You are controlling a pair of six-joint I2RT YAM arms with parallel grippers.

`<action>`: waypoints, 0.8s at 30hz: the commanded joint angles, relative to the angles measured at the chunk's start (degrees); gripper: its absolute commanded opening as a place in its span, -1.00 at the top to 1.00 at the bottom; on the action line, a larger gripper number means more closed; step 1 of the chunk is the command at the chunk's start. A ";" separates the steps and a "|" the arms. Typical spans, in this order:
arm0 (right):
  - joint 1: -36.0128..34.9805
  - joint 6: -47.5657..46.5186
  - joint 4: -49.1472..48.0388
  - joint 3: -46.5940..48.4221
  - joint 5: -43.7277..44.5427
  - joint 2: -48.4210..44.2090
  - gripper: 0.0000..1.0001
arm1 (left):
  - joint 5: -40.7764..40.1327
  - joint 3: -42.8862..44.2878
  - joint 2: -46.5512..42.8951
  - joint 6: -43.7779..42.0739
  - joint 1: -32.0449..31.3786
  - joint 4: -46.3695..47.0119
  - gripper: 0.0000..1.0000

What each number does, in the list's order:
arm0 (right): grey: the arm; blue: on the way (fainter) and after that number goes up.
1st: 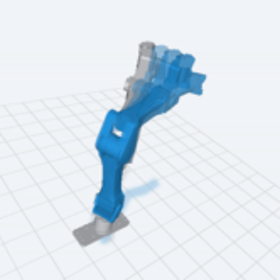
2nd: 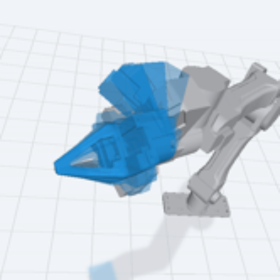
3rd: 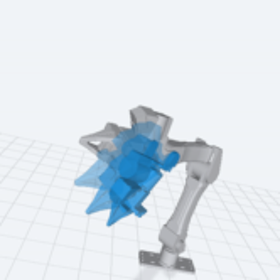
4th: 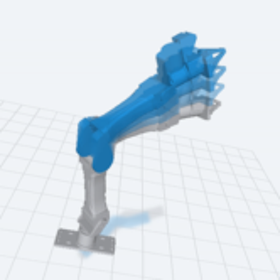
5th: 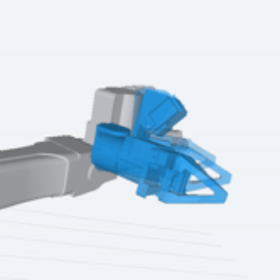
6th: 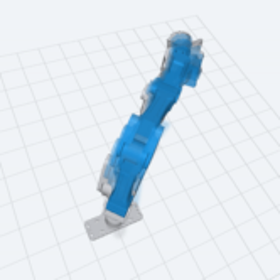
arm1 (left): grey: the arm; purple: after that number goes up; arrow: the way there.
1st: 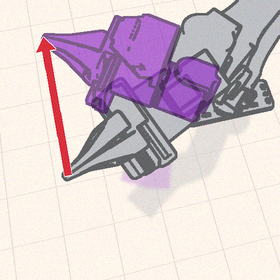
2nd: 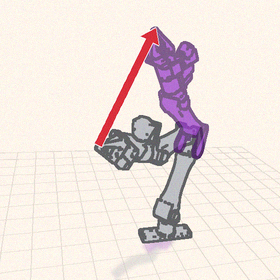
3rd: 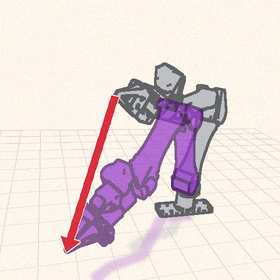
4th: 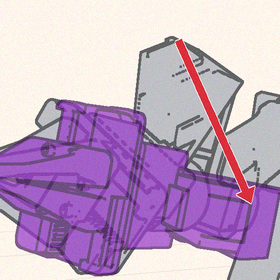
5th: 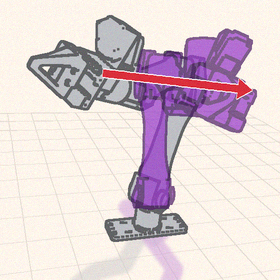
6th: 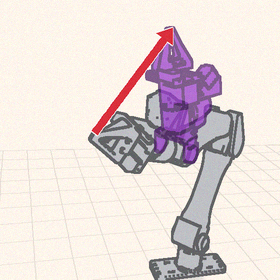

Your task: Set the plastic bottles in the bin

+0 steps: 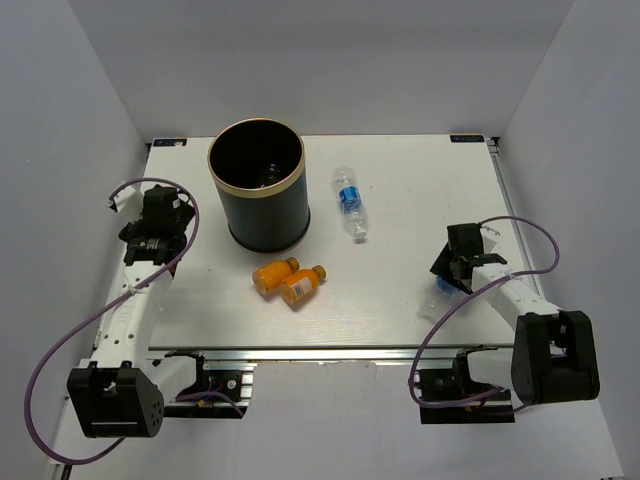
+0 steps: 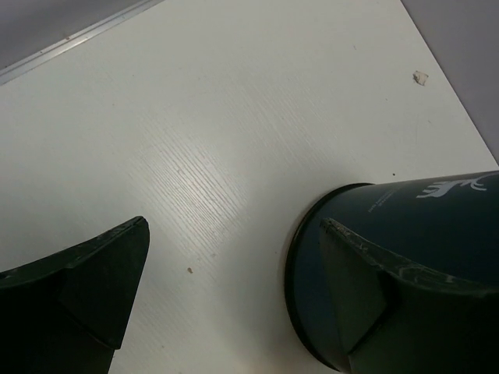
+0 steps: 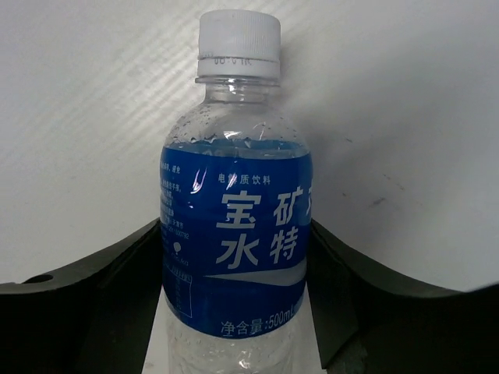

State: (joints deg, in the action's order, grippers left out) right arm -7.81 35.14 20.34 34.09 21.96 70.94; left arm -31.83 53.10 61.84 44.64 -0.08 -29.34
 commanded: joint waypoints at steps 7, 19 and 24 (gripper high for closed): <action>0.34 -6.29 -9.85 -0.51 -11.38 -9.92 0.18 | 3.71 -1.33 -1.02 -0.08 -0.01 1.57 -0.96; -11.39 -17.61 -35.26 20.18 -53.23 -15.85 0.24 | 5.64 -3.44 -3.75 -0.17 -0.01 3.50 -0.96; -23.46 -29.92 -39.51 39.61 -59.48 1.60 0.23 | 9.06 -6.08 -3.57 -1.22 -0.01 6.67 -0.96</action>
State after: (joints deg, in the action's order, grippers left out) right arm -26.17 15.57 -11.62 64.31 -29.43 65.17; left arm -25.23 48.07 59.13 44.25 -0.10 -24.93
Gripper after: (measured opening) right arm 0.592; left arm 0.982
